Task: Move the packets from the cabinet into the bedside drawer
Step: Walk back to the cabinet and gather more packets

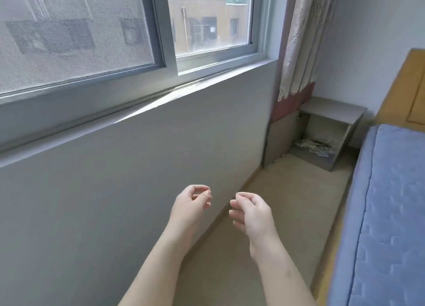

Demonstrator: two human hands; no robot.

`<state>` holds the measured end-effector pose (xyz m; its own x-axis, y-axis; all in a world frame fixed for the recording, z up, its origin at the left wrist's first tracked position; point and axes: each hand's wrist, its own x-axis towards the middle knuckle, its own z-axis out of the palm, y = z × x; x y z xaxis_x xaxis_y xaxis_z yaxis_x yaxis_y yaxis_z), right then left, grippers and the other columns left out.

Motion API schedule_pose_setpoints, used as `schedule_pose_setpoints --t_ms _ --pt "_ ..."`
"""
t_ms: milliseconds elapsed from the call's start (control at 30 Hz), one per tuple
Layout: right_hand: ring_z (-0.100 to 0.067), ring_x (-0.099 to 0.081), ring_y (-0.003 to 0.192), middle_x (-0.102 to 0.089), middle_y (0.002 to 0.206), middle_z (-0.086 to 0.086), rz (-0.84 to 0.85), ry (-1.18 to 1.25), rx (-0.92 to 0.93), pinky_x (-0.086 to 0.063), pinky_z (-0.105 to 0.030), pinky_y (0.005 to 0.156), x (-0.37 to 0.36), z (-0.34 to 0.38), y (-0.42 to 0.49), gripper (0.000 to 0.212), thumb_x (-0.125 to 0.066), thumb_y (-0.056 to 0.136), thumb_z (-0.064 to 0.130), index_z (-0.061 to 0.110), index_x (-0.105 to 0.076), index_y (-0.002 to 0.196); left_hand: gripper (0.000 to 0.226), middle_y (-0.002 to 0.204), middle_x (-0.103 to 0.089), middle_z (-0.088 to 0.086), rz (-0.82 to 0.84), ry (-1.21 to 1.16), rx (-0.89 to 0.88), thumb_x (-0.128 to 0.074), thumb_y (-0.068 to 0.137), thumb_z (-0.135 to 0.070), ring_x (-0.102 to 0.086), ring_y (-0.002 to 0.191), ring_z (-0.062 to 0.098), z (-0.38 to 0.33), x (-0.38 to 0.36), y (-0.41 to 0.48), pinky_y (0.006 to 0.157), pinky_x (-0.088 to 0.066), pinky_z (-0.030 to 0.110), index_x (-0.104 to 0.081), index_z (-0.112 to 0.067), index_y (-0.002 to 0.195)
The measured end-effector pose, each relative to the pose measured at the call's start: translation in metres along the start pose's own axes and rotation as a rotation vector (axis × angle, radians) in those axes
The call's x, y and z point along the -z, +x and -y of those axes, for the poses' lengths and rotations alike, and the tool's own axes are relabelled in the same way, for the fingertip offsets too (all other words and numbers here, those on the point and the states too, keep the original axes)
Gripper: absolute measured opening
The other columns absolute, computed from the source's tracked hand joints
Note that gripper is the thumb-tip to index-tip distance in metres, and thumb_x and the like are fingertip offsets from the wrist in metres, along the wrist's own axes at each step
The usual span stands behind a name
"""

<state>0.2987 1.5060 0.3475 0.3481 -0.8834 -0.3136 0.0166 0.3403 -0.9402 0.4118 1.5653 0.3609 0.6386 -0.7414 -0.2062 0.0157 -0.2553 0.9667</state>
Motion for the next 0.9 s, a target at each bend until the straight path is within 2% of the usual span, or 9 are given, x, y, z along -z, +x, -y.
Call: schedule_pose_setpoints --t_ms 133,300,533,667,800,900 --pt "-0.015 -0.059 0.08 -0.063 0.091 0.001 -0.074 0.035 0.024 -0.048 -0.034 0.081 0.033 0.042 0.091 0.009 -0.05 0.095 0.018 0.02 -0.058 0.092 0.008 0.097 -0.066 -0.001 0.083 0.006 -0.018 -0.053 0.094 -0.022 -0.063 0.09 0.011 -0.036 -0.066 0.086 0.077 -0.047 0.027 -0.061 -0.026 0.093" --pt "-0.016 -0.059 0.081 -0.063 0.091 0.001 -0.19 0.049 0.007 -0.047 -0.031 0.077 0.075 0.076 0.183 0.011 -0.05 0.094 0.016 0.022 -0.058 0.09 0.008 0.095 -0.067 -0.002 0.165 0.03 -0.01 -0.053 0.095 -0.023 -0.063 0.091 0.012 -0.07 -0.138 0.18 0.076 -0.047 0.026 -0.061 -0.026 0.094" --pt "-0.015 -0.06 0.085 -0.062 0.105 -0.001 -0.345 0.057 -0.038 -0.047 -0.028 0.076 0.137 0.104 0.311 0.009 -0.049 0.093 0.017 0.023 -0.055 0.094 0.009 0.097 -0.067 0.0 0.343 0.074 -0.009 -0.053 0.094 -0.022 -0.063 0.091 0.012 -0.092 -0.259 0.301 0.076 -0.046 0.025 -0.061 -0.024 0.097" --pt "-0.014 -0.06 0.085 -0.062 0.102 0.001 -0.401 0.043 0.009 -0.047 -0.027 0.075 0.166 0.148 0.41 0.009 -0.049 0.094 0.018 0.025 -0.054 0.093 0.008 0.098 -0.067 0.0 0.363 0.076 -0.053 -0.054 0.093 -0.024 -0.063 0.091 0.011 -0.12 -0.325 0.395 0.083 -0.047 0.029 -0.061 -0.028 0.093" --pt "-0.017 -0.062 0.088 -0.063 0.102 -0.001 -0.492 0.071 0.014 -0.047 -0.031 0.076 0.203 0.191 0.495 0.011 -0.05 0.092 0.016 0.024 -0.056 0.091 0.01 0.097 -0.068 -0.001 0.45 0.125 -0.056 -0.055 0.089 -0.022 -0.064 0.091 0.011 -0.154 -0.401 0.474 0.09 -0.049 0.036 -0.062 -0.029 0.092" --pt "-0.017 -0.063 0.09 -0.063 0.104 -0.002 -0.54 0.099 -0.037 -0.049 -0.035 0.085 0.238 0.205 0.543 0.011 -0.05 0.092 0.016 0.024 -0.056 0.09 0.012 0.098 -0.068 -0.003 0.49 0.152 -0.025 -0.054 0.089 -0.023 -0.064 0.096 0.013 -0.164 -0.456 0.516 0.092 -0.049 0.038 -0.062 -0.031 0.092"
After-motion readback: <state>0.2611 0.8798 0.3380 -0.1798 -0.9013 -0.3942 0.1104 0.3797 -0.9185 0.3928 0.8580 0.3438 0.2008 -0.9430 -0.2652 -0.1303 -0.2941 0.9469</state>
